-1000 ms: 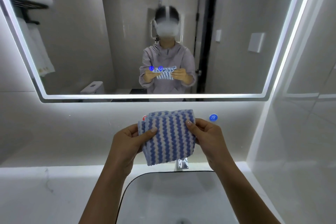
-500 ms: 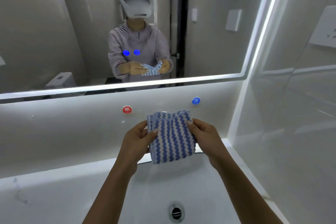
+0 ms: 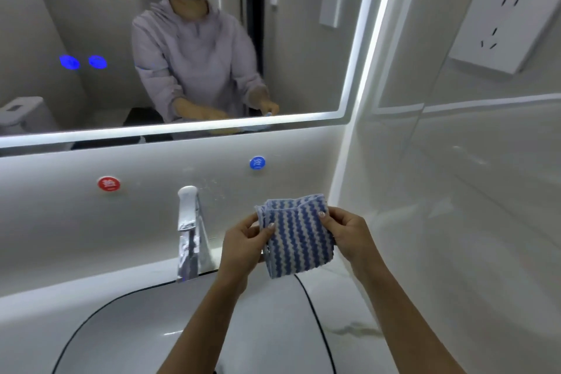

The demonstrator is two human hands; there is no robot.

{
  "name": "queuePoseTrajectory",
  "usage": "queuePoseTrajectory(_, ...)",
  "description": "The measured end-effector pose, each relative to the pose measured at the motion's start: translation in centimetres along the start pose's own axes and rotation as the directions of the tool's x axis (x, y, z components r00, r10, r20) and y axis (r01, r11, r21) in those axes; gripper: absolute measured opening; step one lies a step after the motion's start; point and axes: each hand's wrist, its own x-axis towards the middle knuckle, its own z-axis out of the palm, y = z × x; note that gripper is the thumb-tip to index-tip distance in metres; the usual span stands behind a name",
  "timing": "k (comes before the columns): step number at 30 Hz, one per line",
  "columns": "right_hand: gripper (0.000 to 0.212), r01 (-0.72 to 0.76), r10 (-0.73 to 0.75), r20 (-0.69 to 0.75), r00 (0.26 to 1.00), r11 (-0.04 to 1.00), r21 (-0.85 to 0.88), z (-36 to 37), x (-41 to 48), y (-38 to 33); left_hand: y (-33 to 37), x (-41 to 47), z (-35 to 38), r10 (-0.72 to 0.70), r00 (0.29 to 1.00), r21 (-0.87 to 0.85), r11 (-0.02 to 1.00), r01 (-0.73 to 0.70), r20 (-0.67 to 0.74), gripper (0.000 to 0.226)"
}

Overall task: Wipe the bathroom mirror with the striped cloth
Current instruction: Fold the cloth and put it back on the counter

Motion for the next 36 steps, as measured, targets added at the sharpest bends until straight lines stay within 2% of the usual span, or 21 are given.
queuePoseTrajectory(8,0.014,-0.131,0.131,0.009,0.991,0.990,-0.053,-4.1,7.7,6.7,-6.6,7.1,6.1,-0.127,0.981,0.027,0.991,0.132,-0.144,0.019)
queuePoseTrajectory(17,0.020,-0.262,0.264,0.003,0.964,0.957,-0.126,-3.2,13.0,14.9,-12.2,13.4,6.6,-0.231,0.947,0.252,0.925,0.285,-0.223,0.019)
queuePoseTrajectory(29,0.022,-0.417,0.426,-0.001,0.905,0.884,-0.210,-2.6,14.7,23.4,-18.5,17.5,7.3,-0.393,0.894,0.549,0.709,0.443,-0.214,0.028)
queuePoseTrajectory(31,0.020,-0.436,0.446,-0.001,0.895,0.875,-0.212,-2.5,14.7,24.2,-19.1,18.0,7.2,-0.442,0.872,0.599,0.646,0.473,-0.212,0.024)
queuePoseTrajectory(34,0.017,-0.456,0.469,0.004,0.883,0.860,-0.230,-2.3,14.8,25.1,-19.6,18.7,7.0,-0.503,0.837,0.601,0.607,0.520,-0.216,0.005)
queuePoseTrajectory(36,0.016,-0.451,0.468,0.007,0.884,0.856,-0.253,-2.2,14.8,25.4,-20.1,19.0,6.7,-0.525,0.821,0.600,0.589,0.542,-0.226,0.014)
